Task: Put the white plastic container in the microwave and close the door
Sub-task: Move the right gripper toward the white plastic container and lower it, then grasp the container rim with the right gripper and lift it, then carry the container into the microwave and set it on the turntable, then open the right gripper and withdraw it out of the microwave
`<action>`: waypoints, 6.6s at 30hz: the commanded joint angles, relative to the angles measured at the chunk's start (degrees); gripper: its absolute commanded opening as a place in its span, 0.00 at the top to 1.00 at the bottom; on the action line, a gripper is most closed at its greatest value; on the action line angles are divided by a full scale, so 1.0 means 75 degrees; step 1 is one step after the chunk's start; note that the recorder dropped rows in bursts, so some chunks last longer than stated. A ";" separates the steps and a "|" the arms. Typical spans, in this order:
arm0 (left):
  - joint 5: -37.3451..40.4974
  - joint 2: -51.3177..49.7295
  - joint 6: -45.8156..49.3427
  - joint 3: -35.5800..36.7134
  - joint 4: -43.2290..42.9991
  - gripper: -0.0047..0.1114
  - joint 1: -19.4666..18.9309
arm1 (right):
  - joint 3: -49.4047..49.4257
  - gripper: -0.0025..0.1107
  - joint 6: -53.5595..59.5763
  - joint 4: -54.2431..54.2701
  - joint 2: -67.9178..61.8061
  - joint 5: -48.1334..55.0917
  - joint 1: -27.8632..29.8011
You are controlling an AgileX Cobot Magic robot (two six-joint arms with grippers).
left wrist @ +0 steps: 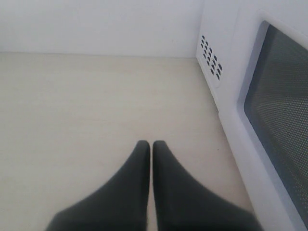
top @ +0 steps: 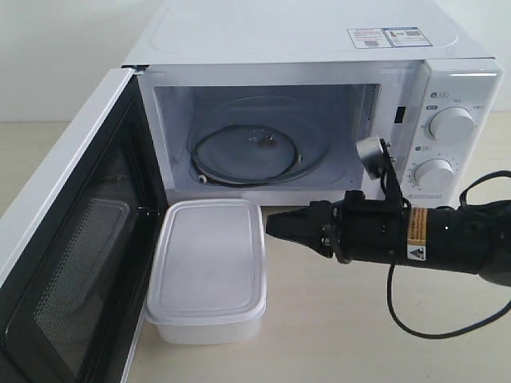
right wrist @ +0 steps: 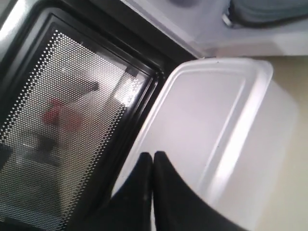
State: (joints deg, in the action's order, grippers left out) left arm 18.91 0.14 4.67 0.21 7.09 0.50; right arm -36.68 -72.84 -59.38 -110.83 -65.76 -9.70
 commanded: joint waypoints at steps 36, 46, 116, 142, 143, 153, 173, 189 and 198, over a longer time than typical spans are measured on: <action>-0.0120 -0.0019 0.0012 -0.0028 0.0058 0.92 0.0008 | -0.2016 0.60 -0.4698 -0.3289 -0.0759 0.2285 -0.0688; -0.0120 -0.0019 0.0012 -0.0028 0.0058 0.92 0.0008 | -0.2058 0.68 -0.4753 -0.3157 -0.0759 0.2287 -0.0688; -0.0120 -0.0019 0.0012 -0.0028 0.0058 0.92 0.0008 | -0.3320 0.98 0.3645 1.4617 -0.0701 0.2503 -0.3835; -0.0120 -0.0019 0.0012 -0.0028 0.0058 0.92 0.0008 | -0.3435 0.73 0.3770 1.3932 -0.0673 0.3432 -0.3648; -0.0120 -0.0019 0.0012 -0.0028 0.0058 0.92 0.0008 | -0.3435 0.79 0.3882 1.3828 -0.0641 0.3609 -0.3648; -0.0120 -0.0019 0.0012 -0.0028 0.0058 0.92 0.0008 | -0.2952 0.98 0.6566 1.1410 -0.0105 0.5385 -0.3648; -0.0120 -0.0019 0.0012 -0.0028 0.0058 0.92 0.0008 | -0.4207 0.98 1.1393 1.2634 -0.1107 0.5002 -0.3577; -0.0120 -0.0019 0.0012 -0.0028 0.0058 0.92 0.0008 | -0.3620 0.98 1.2618 1.2643 -0.0211 0.5491 -0.3991; -0.0120 -0.0019 0.0012 -0.0028 0.0058 0.92 0.0008 | -0.1009 0.98 1.2904 1.2695 0.1848 0.4158 -0.5006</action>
State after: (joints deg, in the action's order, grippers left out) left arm 18.91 0.14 4.67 0.21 7.09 0.50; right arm -50.02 23.32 35.43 -102.00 -28.91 -45.45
